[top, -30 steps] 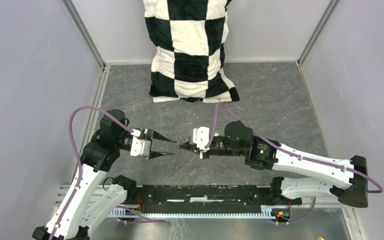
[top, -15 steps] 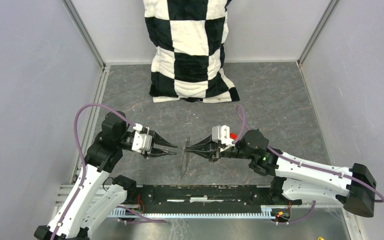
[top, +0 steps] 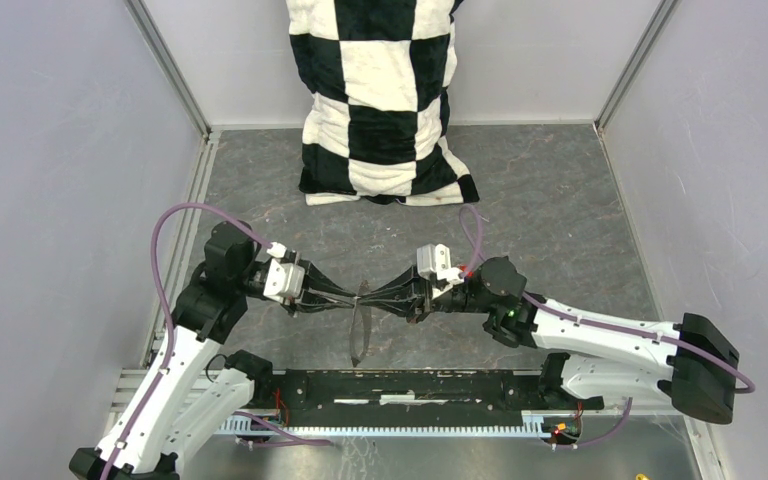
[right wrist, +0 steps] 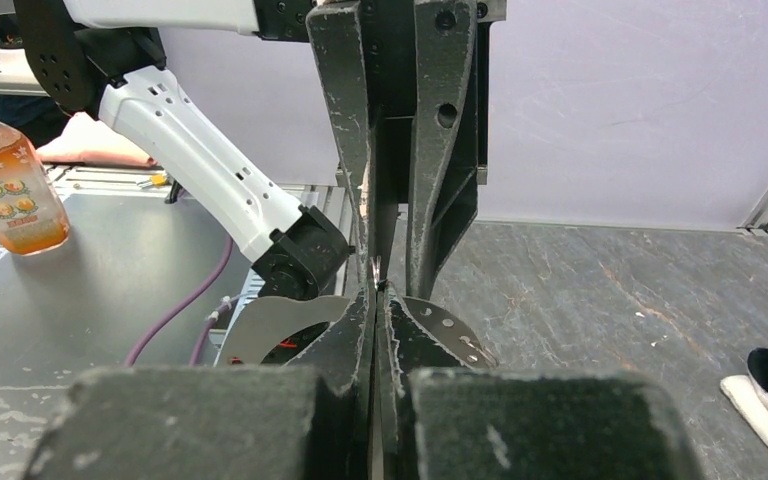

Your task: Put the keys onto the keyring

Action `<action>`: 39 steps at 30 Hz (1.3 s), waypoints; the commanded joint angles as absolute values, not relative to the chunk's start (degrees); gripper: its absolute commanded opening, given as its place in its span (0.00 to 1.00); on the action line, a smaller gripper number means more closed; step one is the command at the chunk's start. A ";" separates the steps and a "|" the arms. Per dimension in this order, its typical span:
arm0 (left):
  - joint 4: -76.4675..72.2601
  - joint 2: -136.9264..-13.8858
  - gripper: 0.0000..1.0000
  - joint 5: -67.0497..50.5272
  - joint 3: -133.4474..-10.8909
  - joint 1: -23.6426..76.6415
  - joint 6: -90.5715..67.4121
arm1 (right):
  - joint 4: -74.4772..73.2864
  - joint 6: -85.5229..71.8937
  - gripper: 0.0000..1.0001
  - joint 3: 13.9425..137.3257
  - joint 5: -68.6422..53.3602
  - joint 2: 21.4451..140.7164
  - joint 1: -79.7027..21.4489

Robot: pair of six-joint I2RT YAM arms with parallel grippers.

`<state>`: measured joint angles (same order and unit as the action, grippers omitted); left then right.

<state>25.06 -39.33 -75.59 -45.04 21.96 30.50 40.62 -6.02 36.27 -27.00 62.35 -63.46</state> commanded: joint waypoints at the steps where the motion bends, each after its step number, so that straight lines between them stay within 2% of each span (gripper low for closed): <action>1: 23.06 -38.85 0.25 -77.08 -44.97 22.23 28.22 | 45.92 -7.18 0.01 37.68 -27.85 62.92 -63.26; 9: 23.04 -39.46 0.14 -77.43 -45.08 22.17 28.21 | 47.23 -8.45 0.01 37.99 -28.80 64.59 -63.23; 13: 23.03 -39.55 0.16 -77.45 -45.31 22.20 28.64 | 47.86 -8.97 0.01 37.97 -28.92 65.30 -63.30; 16: 23.03 -39.63 0.22 -77.34 -45.53 22.16 28.81 | 48.50 -9.40 0.01 37.88 -28.93 65.78 -63.24; 20: 23.05 -39.55 0.22 -76.58 -45.56 22.21 29.52 | 49.26 -9.94 0.01 37.80 -29.28 66.35 -63.25; 23: 23.10 -39.68 0.14 -75.66 -45.54 22.18 29.79 | 49.22 -10.02 0.01 37.72 -29.31 66.45 -63.29; 27: 23.03 -40.22 0.09 -74.82 -45.83 22.16 29.01 | 48.16 -9.79 0.01 37.92 -29.45 66.77 -63.26; 29: 23.08 -40.70 0.12 -74.07 -46.07 22.19 28.13 | 47.05 -9.42 0.01 37.97 -29.44 66.73 -63.27; 31: 23.06 -41.03 0.23 -73.48 -46.21 22.15 27.34 | 46.41 -9.30 0.01 37.75 -29.24 66.54 -63.27; 39: 23.09 -39.75 0.25 -74.64 -45.22 22.18 27.26 | 47.61 -9.71 0.01 37.35 -27.40 66.44 -63.23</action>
<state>24.99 -40.60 -73.56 -45.01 21.96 29.17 45.47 -9.28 36.27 -28.40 66.08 -62.92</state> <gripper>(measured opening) 0.262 0.010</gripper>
